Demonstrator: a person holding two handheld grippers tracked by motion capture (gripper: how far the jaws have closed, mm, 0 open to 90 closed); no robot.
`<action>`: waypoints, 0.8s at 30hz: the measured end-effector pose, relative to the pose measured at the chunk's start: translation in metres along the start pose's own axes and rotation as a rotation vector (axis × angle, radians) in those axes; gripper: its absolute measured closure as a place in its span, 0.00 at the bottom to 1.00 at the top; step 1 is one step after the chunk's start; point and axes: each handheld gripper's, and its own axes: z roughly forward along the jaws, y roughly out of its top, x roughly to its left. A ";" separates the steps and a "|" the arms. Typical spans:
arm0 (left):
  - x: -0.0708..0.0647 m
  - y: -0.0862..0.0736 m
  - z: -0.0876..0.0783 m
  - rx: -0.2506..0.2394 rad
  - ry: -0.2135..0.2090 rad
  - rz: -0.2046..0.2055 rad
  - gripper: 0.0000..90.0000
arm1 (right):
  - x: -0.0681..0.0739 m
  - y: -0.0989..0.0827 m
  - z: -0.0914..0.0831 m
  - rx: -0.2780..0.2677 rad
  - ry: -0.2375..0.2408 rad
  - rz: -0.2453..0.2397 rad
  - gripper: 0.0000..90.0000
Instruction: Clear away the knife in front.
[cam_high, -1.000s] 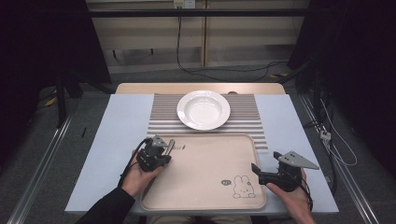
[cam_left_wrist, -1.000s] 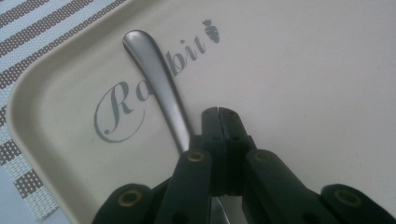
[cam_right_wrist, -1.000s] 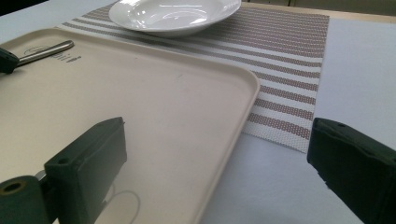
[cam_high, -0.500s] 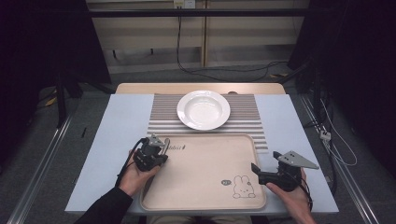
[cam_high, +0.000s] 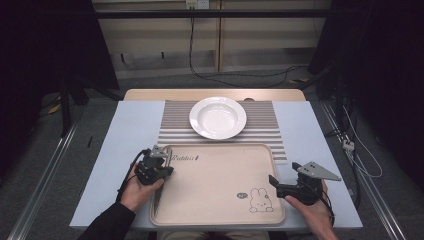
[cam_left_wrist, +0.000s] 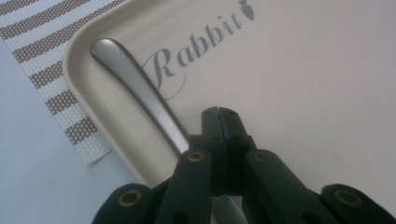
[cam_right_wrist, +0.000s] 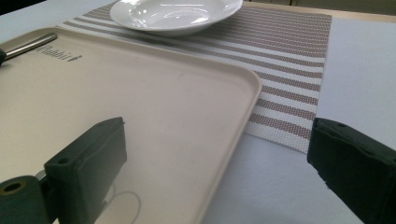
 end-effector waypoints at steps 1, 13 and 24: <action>0.002 -0.001 -0.001 -0.002 -0.017 0.001 1.00 | 0.000 0.000 -0.001 -0.003 0.000 0.000 0.05; 0.000 -0.002 -0.004 -0.036 -0.022 -0.003 0.85 | 0.000 0.000 -0.001 -0.006 0.000 0.001 0.05; -0.006 0.002 -0.024 -0.232 -0.022 -0.042 0.28 | 0.000 0.001 -0.001 -0.010 0.000 0.004 0.05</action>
